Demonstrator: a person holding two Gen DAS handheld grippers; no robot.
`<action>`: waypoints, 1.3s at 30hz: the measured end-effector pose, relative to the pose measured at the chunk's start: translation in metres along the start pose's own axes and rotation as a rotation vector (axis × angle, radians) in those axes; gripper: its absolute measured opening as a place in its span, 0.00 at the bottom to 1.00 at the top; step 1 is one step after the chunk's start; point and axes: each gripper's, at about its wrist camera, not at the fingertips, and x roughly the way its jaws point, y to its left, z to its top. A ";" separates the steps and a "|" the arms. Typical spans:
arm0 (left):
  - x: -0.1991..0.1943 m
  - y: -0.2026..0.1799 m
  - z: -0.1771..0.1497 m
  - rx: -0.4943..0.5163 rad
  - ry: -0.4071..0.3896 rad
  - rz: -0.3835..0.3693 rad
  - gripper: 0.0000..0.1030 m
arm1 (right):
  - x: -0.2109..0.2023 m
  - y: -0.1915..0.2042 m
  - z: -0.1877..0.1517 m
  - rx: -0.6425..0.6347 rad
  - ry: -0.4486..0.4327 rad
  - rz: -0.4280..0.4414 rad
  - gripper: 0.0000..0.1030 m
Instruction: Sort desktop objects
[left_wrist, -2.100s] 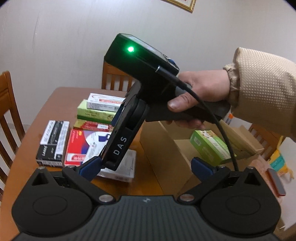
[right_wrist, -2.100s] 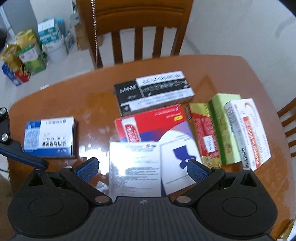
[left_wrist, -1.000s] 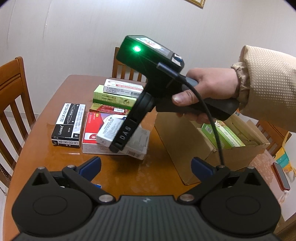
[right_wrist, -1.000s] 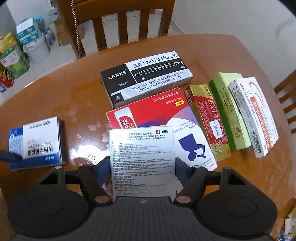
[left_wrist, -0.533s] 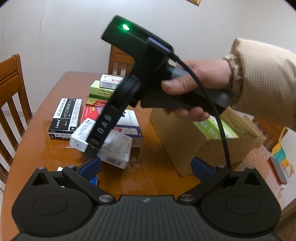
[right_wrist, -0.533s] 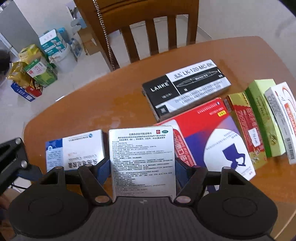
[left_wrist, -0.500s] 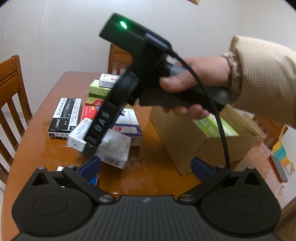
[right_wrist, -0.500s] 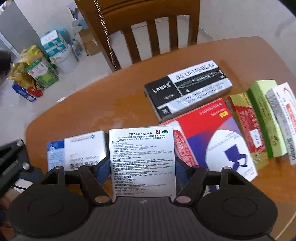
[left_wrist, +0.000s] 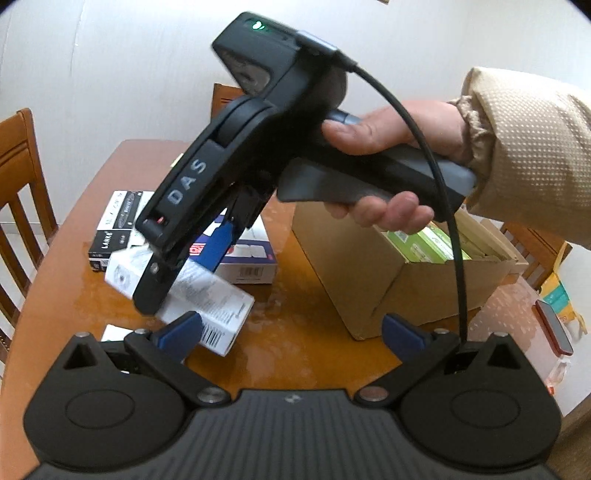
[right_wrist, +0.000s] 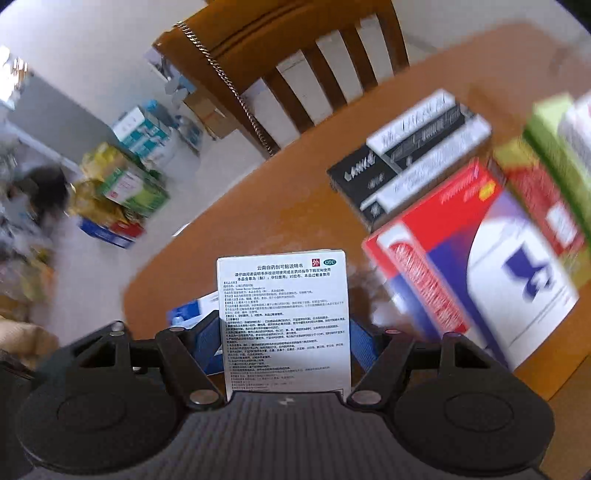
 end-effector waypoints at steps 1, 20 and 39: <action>0.001 -0.002 -0.001 0.009 0.003 -0.002 1.00 | 0.004 0.001 0.000 -0.003 0.007 -0.009 0.74; 0.019 0.004 0.017 0.018 -0.044 0.049 1.00 | -0.027 0.000 0.000 -0.076 -0.144 -0.319 0.88; 0.120 0.043 0.067 0.010 0.064 0.041 1.00 | -0.035 -0.078 -0.023 0.710 -0.230 -0.325 0.97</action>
